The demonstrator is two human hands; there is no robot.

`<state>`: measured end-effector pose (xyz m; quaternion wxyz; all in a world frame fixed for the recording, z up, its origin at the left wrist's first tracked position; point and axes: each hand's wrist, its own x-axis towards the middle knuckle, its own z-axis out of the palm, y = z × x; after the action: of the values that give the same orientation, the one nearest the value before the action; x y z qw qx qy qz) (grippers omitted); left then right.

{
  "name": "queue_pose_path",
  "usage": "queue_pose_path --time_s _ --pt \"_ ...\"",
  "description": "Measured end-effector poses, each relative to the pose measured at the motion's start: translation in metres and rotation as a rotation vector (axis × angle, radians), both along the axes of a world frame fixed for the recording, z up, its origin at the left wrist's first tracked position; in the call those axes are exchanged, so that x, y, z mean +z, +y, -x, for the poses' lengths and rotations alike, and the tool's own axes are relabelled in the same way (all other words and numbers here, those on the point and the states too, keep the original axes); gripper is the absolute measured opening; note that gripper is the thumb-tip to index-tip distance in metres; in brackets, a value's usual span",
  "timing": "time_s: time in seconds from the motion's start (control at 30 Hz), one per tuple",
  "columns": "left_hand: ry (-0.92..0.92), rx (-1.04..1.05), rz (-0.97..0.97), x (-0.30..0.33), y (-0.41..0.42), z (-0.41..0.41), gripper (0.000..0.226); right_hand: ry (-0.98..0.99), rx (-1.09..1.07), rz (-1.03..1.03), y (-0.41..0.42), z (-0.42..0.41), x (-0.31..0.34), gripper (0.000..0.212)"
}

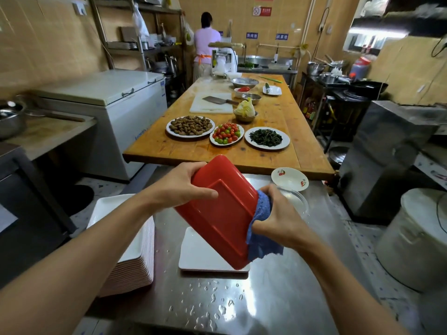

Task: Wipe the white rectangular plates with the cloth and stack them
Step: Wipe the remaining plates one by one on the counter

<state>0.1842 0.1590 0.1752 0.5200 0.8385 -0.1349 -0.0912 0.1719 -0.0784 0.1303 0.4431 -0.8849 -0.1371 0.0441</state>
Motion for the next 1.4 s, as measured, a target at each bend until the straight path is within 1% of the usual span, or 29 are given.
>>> queue_pose_path --time_s 0.13,0.23,0.3,0.37,0.47,0.57,0.63,0.7,0.83,0.9,1.0,1.13,1.23,1.3,1.4 --pt "0.04 0.088 0.161 -0.01 -0.005 0.004 0.049 -0.056 0.04 0.032 0.0 -0.004 0.008 0.054" --pt "0.062 0.164 0.253 -0.017 -0.01 0.007 0.045 -0.214 0.026 0.069 0.013 -0.006 0.012 0.047" --pt "0.067 0.19 0.274 -0.02 -0.012 0.008 0.04 -0.339 0.019 0.092 0.026 -0.007 0.015 0.041" --pt "0.064 0.216 0.287 -0.022 -0.013 0.01 0.04 -0.441 0.013 0.128 0.037 -0.008 0.018 0.046" --pt "0.094 0.279 0.39 -0.023 -0.006 0.015 0.044 -0.53 -0.005 0.224 0.037 -0.012 0.017 0.048" --pt "0.118 0.334 0.474 -0.025 0.006 0.018 0.043 -0.528 -0.046 0.285 0.021 -0.018 0.009 0.045" --pt "0.142 0.374 0.524 -0.028 0.013 0.019 0.043 -0.477 -0.063 0.244 0.011 -0.021 0.004 0.044" --pt "0.184 0.405 0.567 -0.031 0.015 0.019 0.04 -0.462 -0.065 0.18 0.008 -0.022 0.0 0.047" --pt "0.284 0.519 0.669 -0.044 0.011 0.015 0.016 -0.469 -0.048 0.206 0.012 -0.022 -0.008 0.06" --pt "0.356 0.569 0.71 -0.05 0.008 0.011 0.012 -0.461 -0.039 0.217 0.012 -0.02 -0.014 0.062" --pt "0.475 0.615 0.761 -0.056 0.006 0.008 0.017 -0.433 -0.016 0.212 0.006 -0.012 -0.02 0.063" --pt "0.602 0.677 0.815 -0.056 0.006 0.006 0.027 -0.485 0.023 0.215 -0.004 0.001 -0.025 0.06" --pt "0.633 0.686 0.846 -0.056 0.0 0.006 0.031 -0.553 -0.023 0.233 -0.003 0.006 -0.032 0.058" --pt "0.653 0.699 0.881 -0.055 -0.004 0.007 0.039 -0.599 -0.044 0.267 0.003 0.009 -0.036 0.053" --pt "0.668 0.699 0.92 -0.053 -0.012 0.008 0.046 -0.644 0.019 0.316 0.023 0.017 -0.044 0.051"
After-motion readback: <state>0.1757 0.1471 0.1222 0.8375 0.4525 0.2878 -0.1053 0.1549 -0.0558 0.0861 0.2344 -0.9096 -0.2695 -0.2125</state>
